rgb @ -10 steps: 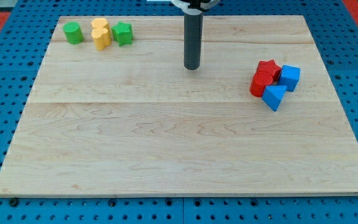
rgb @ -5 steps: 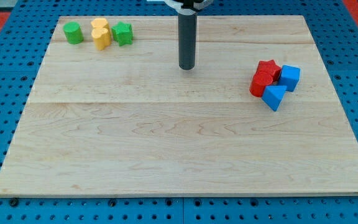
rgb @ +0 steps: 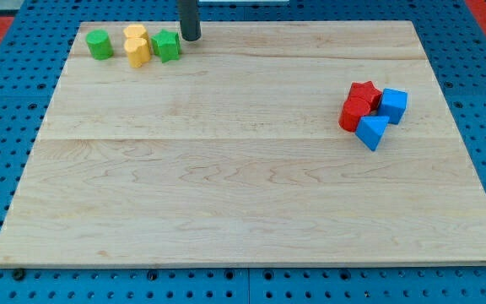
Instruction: Make a diagonal line out of green blocks and the yellow heart
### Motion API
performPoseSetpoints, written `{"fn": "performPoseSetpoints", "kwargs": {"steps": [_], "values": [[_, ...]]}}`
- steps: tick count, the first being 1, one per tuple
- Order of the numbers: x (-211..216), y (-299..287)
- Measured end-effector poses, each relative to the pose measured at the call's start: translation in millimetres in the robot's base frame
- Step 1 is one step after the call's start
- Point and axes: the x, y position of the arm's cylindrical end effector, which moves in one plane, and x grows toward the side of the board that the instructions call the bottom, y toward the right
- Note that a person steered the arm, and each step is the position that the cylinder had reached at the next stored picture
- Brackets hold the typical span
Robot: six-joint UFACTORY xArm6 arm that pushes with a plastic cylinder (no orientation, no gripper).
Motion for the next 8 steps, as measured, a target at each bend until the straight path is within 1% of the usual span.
{"fn": "performPoseSetpoints", "kwargs": {"steps": [1,2,3,4,5,6,7,8], "values": [[17,-31],[60,-35],[87,13],[137,11],[162,-97],[134,-213],[65,-211],[16,-207]]}}
